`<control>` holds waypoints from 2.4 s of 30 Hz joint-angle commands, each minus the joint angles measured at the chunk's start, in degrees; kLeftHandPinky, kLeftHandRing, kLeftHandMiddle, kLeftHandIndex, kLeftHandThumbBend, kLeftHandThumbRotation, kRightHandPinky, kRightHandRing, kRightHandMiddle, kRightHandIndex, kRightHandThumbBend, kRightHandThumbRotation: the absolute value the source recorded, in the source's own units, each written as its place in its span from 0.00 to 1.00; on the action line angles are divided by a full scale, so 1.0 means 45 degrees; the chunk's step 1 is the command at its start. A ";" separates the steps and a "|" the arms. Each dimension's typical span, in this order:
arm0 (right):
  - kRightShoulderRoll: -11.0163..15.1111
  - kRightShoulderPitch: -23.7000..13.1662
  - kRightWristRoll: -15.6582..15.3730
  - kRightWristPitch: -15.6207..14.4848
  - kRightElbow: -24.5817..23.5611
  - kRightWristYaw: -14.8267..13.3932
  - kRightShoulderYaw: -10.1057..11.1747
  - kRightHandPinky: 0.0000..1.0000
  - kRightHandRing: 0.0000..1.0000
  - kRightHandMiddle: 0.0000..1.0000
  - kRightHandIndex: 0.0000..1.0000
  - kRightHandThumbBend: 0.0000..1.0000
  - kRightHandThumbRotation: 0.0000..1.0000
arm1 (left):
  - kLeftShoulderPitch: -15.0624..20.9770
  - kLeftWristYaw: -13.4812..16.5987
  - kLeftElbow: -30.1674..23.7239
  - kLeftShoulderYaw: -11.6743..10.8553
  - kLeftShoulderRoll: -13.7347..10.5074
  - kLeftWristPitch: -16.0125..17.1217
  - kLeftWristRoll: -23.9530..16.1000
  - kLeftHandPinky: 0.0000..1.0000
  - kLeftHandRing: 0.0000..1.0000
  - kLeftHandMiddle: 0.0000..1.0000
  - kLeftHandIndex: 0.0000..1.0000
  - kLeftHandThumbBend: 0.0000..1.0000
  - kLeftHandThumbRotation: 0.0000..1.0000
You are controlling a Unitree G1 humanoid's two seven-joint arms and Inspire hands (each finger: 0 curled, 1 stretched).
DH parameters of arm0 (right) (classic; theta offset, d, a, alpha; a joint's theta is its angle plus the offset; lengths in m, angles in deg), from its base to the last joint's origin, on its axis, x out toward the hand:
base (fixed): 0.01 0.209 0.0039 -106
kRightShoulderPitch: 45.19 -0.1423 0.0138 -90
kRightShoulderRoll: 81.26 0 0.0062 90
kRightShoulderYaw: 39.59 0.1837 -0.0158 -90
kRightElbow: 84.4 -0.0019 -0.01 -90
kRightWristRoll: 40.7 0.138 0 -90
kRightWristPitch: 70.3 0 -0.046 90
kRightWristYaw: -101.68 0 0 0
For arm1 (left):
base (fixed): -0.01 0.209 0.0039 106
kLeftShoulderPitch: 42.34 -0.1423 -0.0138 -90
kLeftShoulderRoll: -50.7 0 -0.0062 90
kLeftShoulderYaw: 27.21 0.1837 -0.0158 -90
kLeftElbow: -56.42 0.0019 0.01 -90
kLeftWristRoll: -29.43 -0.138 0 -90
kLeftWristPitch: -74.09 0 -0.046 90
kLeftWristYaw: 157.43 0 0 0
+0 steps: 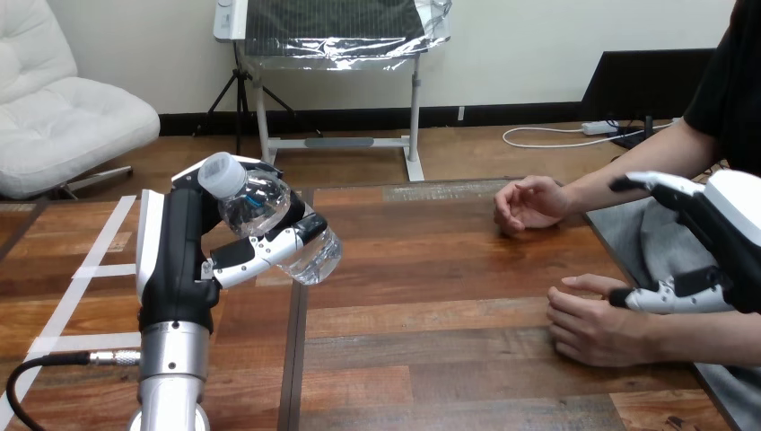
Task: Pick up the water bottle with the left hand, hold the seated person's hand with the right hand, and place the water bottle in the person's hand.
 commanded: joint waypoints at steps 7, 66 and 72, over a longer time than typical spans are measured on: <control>0.1196 -0.1084 -0.0608 -0.0552 0.0578 0.0659 -0.0478 0.78 0.91 0.91 0.87 0.85 0.33 | 0.0522 -0.0024 -0.0709 -0.0184 0.0024 0.0016 -0.0060 0.47 0.44 0.44 0.48 0.67 0.00; 0.3279 -0.4945 -0.3186 -0.1493 0.4045 0.5211 -0.4844 0.00 0.90 0.91 0.86 0.80 0.30 | 0.0679 -0.0425 -0.0283 -0.0470 -0.0084 0.0082 0.0309 0.47 0.44 0.45 0.48 0.66 0.00; 0.3134 -0.5309 -0.3687 -0.1844 0.3900 0.5779 -0.5209 0.00 0.90 0.91 0.86 0.77 0.24 | 0.0705 -0.0511 -0.0143 -0.0544 -0.0084 0.0183 0.0346 0.47 0.44 0.45 0.49 0.65 0.00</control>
